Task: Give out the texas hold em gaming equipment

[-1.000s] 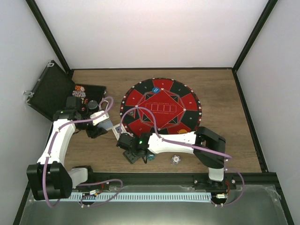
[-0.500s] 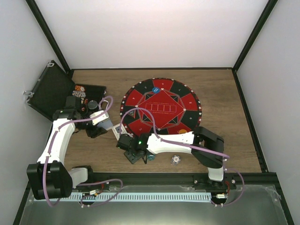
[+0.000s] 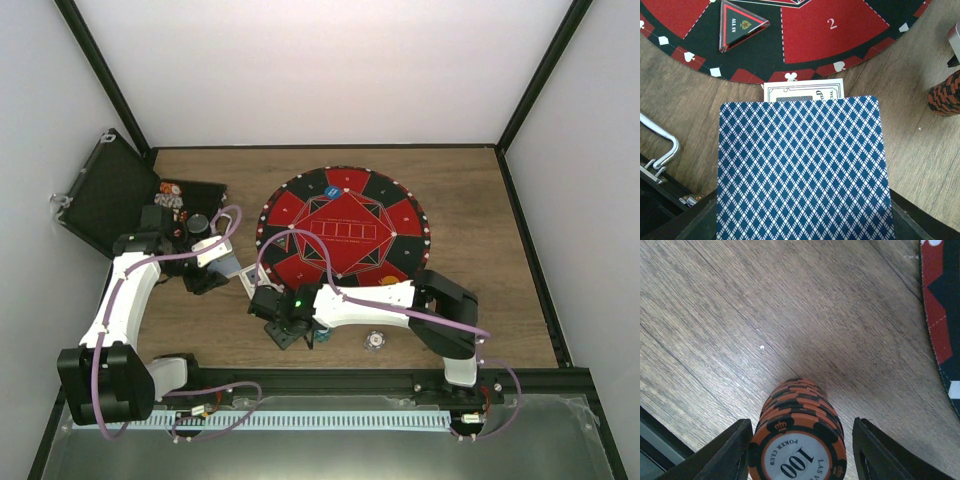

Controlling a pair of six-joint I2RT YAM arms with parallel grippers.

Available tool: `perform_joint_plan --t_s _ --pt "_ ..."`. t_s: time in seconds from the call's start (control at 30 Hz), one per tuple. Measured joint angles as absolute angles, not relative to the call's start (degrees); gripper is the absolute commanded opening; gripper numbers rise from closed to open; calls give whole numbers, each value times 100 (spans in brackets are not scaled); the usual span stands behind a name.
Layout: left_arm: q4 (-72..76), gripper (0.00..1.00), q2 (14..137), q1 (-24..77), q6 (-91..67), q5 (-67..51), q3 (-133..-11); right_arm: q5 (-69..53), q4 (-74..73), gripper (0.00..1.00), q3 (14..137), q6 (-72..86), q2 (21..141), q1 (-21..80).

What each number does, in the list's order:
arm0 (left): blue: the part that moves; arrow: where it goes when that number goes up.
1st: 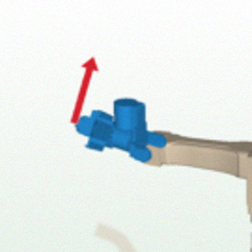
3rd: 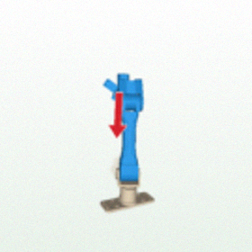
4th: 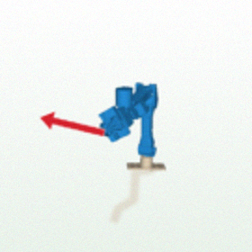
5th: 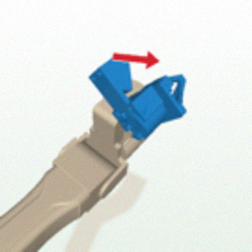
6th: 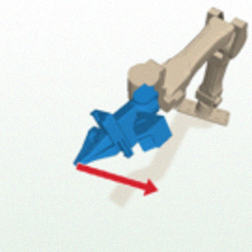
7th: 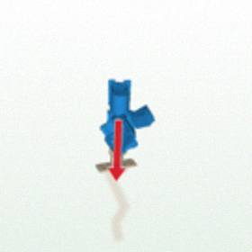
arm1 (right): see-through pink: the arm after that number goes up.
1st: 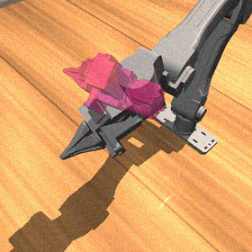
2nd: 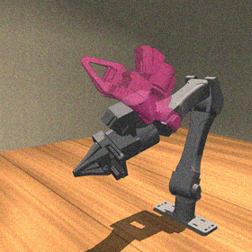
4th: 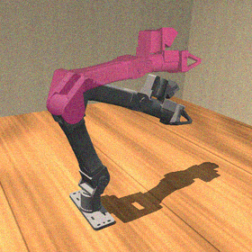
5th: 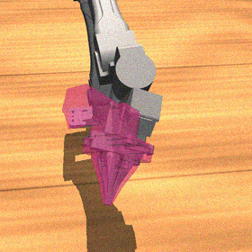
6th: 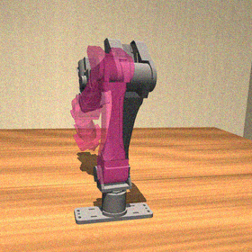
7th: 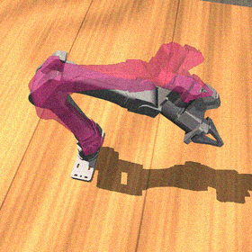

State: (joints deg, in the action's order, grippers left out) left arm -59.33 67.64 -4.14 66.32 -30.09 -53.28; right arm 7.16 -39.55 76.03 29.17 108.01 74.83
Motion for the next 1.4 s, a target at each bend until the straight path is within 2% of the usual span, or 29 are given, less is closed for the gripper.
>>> perform_joint_plan --t_s 0.2,0.53,0.7,1.1,1.4 --pt "-5935 11 6764 -414 6635 -3011 -5328 755 -3988 53 7647 2919 10796 7483" --pt "-5964 11 6764 -421 6639 -3009 -5328 781 -4010 25 7649 2954 10792 7489" --pt "-5975 11 6764 -421 6652 -3009 -5328 808 -4128 19 7721 2952 10790 7502" --pt "-5975 11 6764 -425 6654 -3011 -5328 963 -4633 18 8243 2895 10383 7279" --pt "-6018 11 6737 -464 6672 -3015 -5328 923 -4661 17 8532 2316 10269 5876"
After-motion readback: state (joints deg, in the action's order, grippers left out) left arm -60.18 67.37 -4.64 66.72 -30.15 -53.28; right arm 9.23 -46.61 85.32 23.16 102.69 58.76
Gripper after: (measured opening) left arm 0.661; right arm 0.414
